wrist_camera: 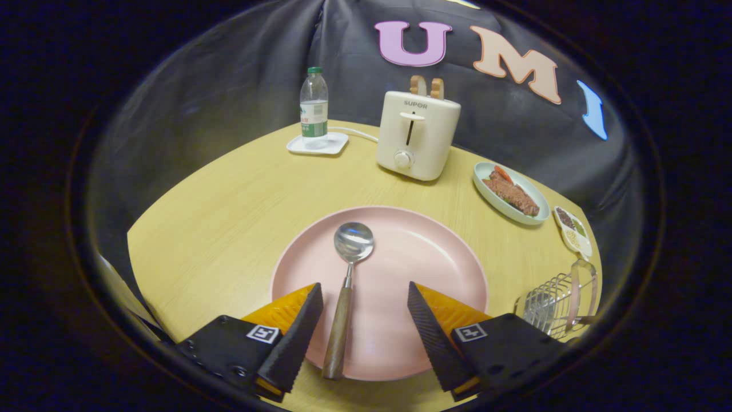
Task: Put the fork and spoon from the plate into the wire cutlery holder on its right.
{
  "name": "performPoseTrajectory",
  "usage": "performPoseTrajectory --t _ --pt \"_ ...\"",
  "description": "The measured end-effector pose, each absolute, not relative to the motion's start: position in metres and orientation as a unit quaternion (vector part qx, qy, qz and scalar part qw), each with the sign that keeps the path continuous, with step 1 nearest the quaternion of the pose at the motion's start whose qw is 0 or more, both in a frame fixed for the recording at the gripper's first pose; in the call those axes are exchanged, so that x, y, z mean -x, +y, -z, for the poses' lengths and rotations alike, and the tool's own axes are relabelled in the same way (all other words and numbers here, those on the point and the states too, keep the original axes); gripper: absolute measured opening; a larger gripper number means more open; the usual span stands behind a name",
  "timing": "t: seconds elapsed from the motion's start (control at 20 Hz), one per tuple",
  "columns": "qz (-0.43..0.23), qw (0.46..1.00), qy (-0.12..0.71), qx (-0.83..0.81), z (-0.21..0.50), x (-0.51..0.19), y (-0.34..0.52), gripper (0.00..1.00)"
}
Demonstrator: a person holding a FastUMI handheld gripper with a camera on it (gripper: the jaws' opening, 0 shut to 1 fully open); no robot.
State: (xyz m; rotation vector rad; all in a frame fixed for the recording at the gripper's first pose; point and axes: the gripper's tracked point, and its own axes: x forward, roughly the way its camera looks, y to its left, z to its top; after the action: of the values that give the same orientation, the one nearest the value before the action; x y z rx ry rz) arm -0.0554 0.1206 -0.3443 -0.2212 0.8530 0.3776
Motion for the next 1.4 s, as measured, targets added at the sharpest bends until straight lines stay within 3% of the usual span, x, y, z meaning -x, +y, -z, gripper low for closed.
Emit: performPoseTrajectory --t 0.5,0.75,1.4 --pt "-0.195 0.873 0.44 0.076 0.35 0.065 0.133 0.25" --pt "-0.192 0.865 0.456 0.08 0.35 0.068 0.127 0.09" --pt "-0.193 0.854 0.475 0.089 0.315 0.072 0.09 0.09"
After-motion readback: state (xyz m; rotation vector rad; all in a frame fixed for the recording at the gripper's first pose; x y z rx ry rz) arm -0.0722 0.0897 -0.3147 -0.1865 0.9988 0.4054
